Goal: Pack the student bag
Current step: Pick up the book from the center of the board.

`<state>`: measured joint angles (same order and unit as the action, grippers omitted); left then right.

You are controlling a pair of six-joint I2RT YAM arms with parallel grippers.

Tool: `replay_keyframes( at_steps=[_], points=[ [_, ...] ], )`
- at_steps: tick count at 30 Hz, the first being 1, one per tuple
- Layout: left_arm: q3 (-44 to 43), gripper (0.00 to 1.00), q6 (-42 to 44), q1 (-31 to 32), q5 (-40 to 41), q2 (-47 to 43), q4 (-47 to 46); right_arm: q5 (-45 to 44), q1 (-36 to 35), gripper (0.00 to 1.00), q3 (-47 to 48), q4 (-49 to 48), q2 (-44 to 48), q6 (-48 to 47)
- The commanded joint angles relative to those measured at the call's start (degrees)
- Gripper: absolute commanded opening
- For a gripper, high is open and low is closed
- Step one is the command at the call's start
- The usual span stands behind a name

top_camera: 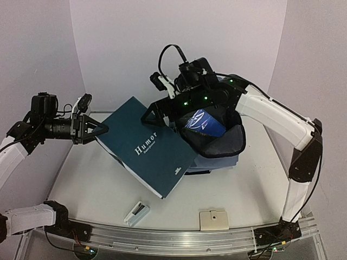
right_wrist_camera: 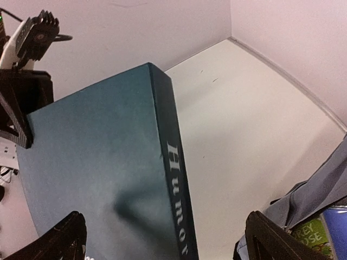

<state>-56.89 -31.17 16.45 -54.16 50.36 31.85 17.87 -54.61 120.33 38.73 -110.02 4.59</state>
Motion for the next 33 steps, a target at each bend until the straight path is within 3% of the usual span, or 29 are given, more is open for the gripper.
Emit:
replay_keyframes(
  at_steps=[1, 6, 12, 18, 22, 26, 30, 33],
  points=[
    [-5.37, 0.09, 1.92, 0.15, -15.02, 0.66, -5.1, 11.49, 0.23, 0.98, 0.17, 2.57, 2.35, 0.52],
    [-6.99, 0.08, 2.99, 0.31, -18.88, 1.75, -4.32, 19.82, 0.29, 0.97, -1.47, 2.46, 1.92, 0.44],
    [-7.1, 0.08, 4.77, 0.43, -18.41, 3.15, -3.52, 28.85, 0.31, 0.77, -1.02, 1.51, 1.98, 0.99],
    [-6.55, 0.09, 6.38, 0.52, -14.75, 4.99, -3.09, 28.55, 0.29, 0.42, -1.98, -0.7, 2.78, 3.34],
    [-6.43, 0.19, 7.49, 0.52, -8.77, 6.65, -1.89, 21.86, 0.23, 0.24, -4.42, -3.06, 5.11, 5.17],
    [-6.26, 0.48, 7.76, 0.56, -3.24, 9.17, -1.93, 12.37, 0.23, 0.08, -11.04, -9.36, 10.06, 6.08],
    [-6.26, 0.84, 5.91, 0.52, -0.97, 12.12, -6.0, 4.73, 0.28, 0.0, -16.73, -17.19, 17.07, 7.01],
    [-5.53, 0.97, 3.17, 0.52, -0.12, 13.88, -11.33, -2.29, 0.24, 0.0, -18.35, -20.94, 21.32, 6.49]
  ],
)
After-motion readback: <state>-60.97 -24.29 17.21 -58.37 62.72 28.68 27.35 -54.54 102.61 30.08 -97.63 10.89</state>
